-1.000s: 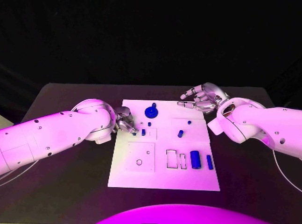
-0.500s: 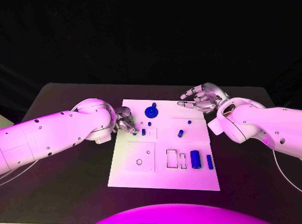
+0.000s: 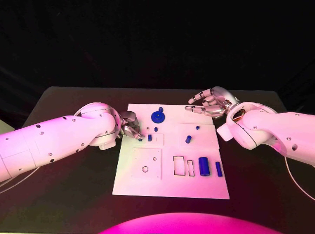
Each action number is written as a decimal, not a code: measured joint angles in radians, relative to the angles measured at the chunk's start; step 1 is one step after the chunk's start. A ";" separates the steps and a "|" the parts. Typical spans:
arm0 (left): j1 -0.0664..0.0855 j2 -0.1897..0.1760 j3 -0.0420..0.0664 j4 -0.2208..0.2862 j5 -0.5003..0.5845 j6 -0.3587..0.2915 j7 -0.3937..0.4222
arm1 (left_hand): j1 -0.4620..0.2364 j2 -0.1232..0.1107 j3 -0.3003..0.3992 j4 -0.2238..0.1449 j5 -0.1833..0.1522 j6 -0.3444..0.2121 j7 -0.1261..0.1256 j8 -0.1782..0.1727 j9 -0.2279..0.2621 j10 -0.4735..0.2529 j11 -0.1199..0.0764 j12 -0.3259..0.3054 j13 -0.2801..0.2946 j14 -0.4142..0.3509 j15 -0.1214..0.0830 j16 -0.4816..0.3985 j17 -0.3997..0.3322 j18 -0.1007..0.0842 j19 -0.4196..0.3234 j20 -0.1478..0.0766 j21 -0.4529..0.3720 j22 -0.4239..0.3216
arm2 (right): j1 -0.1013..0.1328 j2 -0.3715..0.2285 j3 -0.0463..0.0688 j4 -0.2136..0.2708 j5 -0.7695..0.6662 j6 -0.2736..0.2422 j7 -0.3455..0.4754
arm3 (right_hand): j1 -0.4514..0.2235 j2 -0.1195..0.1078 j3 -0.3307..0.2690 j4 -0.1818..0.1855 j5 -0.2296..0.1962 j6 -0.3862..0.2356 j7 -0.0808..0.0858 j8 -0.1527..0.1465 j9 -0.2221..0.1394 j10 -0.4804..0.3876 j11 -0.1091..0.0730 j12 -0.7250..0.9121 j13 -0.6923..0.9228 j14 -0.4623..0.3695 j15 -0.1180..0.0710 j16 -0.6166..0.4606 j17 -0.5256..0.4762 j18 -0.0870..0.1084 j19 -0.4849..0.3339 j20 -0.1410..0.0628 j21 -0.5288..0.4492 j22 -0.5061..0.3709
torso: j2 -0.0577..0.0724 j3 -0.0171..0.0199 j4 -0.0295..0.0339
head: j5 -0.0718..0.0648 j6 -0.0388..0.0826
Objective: Assemble the parts on the task board
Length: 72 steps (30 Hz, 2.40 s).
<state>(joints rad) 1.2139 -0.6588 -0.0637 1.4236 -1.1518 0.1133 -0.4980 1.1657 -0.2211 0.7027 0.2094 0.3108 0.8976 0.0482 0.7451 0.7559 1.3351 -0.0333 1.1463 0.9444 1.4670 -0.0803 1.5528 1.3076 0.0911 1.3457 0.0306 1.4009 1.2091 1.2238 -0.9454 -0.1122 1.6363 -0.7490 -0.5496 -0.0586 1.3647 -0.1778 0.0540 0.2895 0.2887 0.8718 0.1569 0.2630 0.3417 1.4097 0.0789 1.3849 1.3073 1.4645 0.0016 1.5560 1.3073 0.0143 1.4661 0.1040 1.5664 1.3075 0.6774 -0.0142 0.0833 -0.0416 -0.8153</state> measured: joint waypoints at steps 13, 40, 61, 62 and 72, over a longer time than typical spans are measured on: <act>0.000 0.000 0.001 -0.001 -0.004 0.005 0.003 | -0.004 0.004 0.000 0.000 -0.003 0.001 0.000 0.000 0.000 0.000 0.000 0.000 -0.001 0.000 0.000 0.000 0.000 0.000 0.000 0.000 0.000 0.000 | -0.001 0.000 0.000 -0.001 0.000 0.000 0.000 | 0.000 0.000 0.000 0.000 0.000 0.000 0.000 0.000 0.000 0.000 0.000 0.000 0.001 0.000 0.000 0.000 0.001 0.000 0.000 0.000 0.000 0.000 | 0.000 -0.0002 0.0000 | -0.001 -0.003; 0.002 -0.005 0.002 -0.004 -0.012 0.025 0.003 | -0.013 0.006 0.000 0.000 0.000 0.004 -0.004 0.007 0.002 0.016 -0.003 0.012 0.019 0.000 0.000 0.000 0.000 0.000 0.004 -0.004 0.004 0.007 | -0.001 -0.002 0.000 -0.001 0.000 0.001 0.000 | 0.000 0.000 0.000 0.000 0.000 0.000 0.000 0.000 0.000 0.000 0.000 0.000 0.000 0.000 0.000 0.000 0.000 0.000 0.000 0.000 0.000 0.001 | 0.000 -0.0003 -0.0003 | 0.000 -0.005; 0.002 -0.003 0.002 -0.008 -0.010 0.024 0.002 | -0.109 -0.005 0.087 -0.079 -0.001 0.019 -0.013 0.016 0.004 0.020 -0.006 0.012 0.011 0.000 -0.007 0.000 0.000 0.000 0.007 -0.007 0.004 0.007 | -0.001 -0.003 0.000 0.000 0.001 0.000 0.001 | 0.001 0.009 -0.006 0.000 0.000 0.000 0.000 0.000 0.000 -0.003 -0.003 0.000 0.000 0.000 0.000 -0.004 0.000 0.000 0.000 0.000 0.000 0.000 | 0.000 0.0004 -0.0006 | -0.003 -0.005; 0.002 -0.003 0.002 -0.008 -0.010 0.024 0.002 | -0.114 -0.004 0.087 -0.079 -0.001 0.019 -0.013 0.016 0.004 0.020 -0.006 0.012 0.010 0.000 -0.007 0.000 0.000 0.000 0.007 -0.007 0.004 0.007 | -0.001 -0.003 0.000 0.000 0.001 0.000 0.001 | 0.001 0.009 -0.006 0.000 0.000 0.000 0.000 0.000 0.000 -0.003 -0.003 0.000 0.000 0.000 0.000 -0.004 0.000 0.000 0.000 0.000 0.000 0.000 | 0.000 0.0004 -0.0006 | -0.003 -0.005; 0.002 -0.003 0.001 -0.009 -0.009 0.024 0.002 | -0.143 -0.001 0.092 -0.083 -0.002 0.023 -0.021 0.019 0.000 0.020 -0.006 0.012 0.007 0.000 -0.007 0.000 0.000 0.000 0.011 -0.011 0.004 0.007 | -0.001 -0.004 0.000 0.002 0.001 -0.001 0.002 | 0.001 0.009 -0.008 0.003 0.000 0.000 0.000 0.000 0.000 -0.003 -0.003 0.000 0.000 0.000 0.000 -0.004 0.000 0.000 0.000 0.000 0.000 0.000 | 0.000 -0.0002 -0.0002 | -0.007 -0.005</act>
<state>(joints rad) 1.2157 -0.6618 -0.0625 1.4142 -1.1611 0.1375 -0.4960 1.0232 -0.2216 0.7944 0.1259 0.3089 0.9209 0.0276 0.7645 0.7562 1.3548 -0.0392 1.1587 0.9517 1.4669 -0.0877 1.5527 1.3074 0.0911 1.3564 0.0198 1.4046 1.2161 1.2224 -0.9498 -0.1122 1.6379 -0.7484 -0.5504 -0.0570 1.3659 -0.1683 0.0455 0.2924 0.2887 0.8718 0.1569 0.2629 0.3418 1.4066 0.0759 1.3849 1.3075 1.4645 0.0016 1.5520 1.3074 0.0143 1.4661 0.1040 1.5664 1.3075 0.6778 -0.0144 0.0831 -0.0482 -0.8201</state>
